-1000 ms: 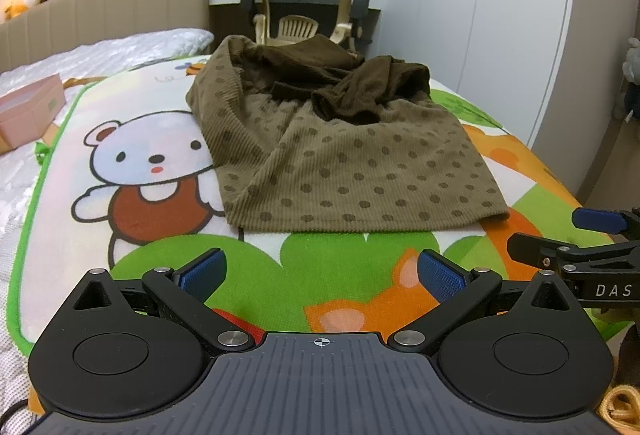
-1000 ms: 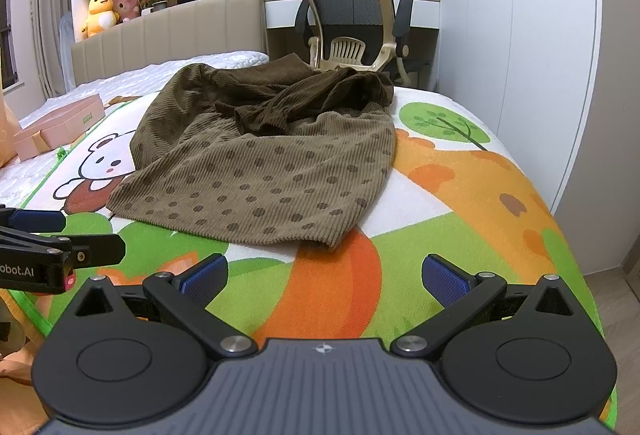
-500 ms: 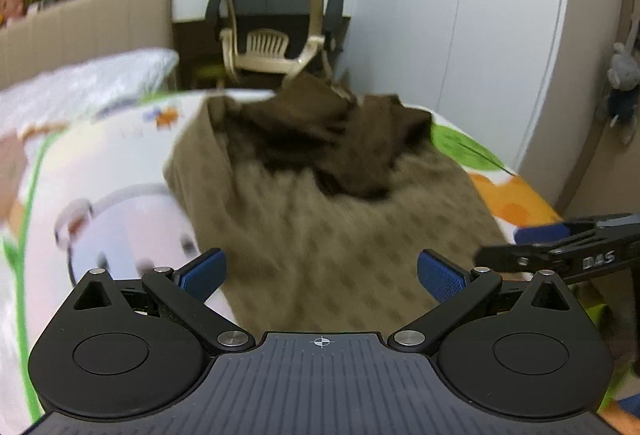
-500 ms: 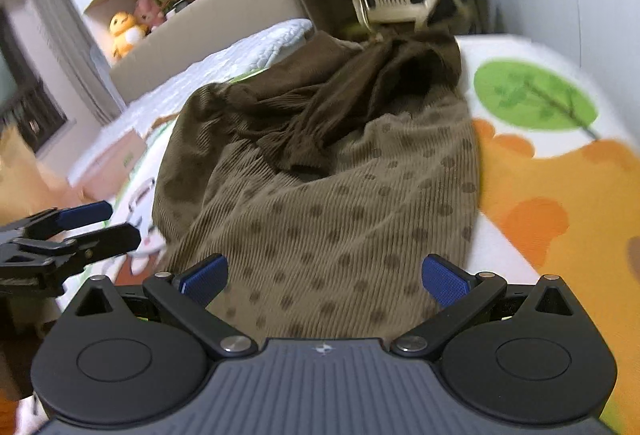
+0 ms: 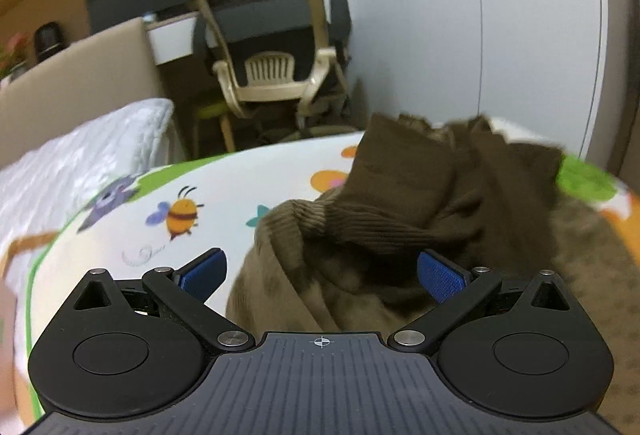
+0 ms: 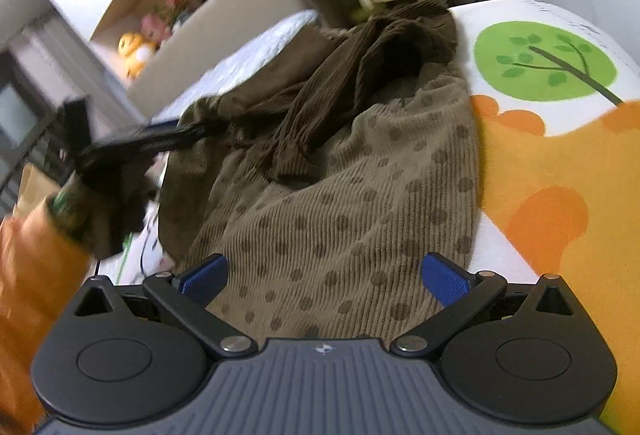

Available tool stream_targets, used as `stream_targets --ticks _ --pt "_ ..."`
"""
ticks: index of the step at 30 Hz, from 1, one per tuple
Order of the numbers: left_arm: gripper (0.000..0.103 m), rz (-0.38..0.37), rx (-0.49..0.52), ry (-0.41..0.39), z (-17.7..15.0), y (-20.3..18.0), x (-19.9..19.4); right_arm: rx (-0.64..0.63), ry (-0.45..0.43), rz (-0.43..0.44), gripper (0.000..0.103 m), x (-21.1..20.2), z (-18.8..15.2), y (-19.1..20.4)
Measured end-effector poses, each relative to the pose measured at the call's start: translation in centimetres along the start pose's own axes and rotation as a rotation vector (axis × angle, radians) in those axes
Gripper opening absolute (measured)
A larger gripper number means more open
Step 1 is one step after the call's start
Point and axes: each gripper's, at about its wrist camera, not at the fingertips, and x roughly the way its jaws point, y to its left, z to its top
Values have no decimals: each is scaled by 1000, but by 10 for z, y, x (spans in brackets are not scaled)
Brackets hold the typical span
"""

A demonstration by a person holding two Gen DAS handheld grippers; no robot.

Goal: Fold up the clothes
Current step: 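Grasp the garment's collar edge with the left gripper while the right gripper grasps beside it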

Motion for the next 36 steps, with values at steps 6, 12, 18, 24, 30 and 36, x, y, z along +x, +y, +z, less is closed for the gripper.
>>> stream_targets --ticks 6,12,18,24,30,36 --pt "103 -22 -15 59 -1 20 35 -183 -127 -205 103 7 47 2" --pt "103 -40 -77 135 -9 31 52 -246 -160 -392 69 60 94 -20" --pt "97 -73 -213 213 -20 42 58 -230 -142 -335 43 85 92 -24" --pt "65 -61 -223 236 -25 36 36 -348 -114 -325 25 89 82 -3" --pt "24 -63 -210 241 -52 17 -22 -426 -78 -291 21 67 54 7" --pt "24 -125 -118 268 -106 -30 -119 -567 -34 -270 21 28 10 20"
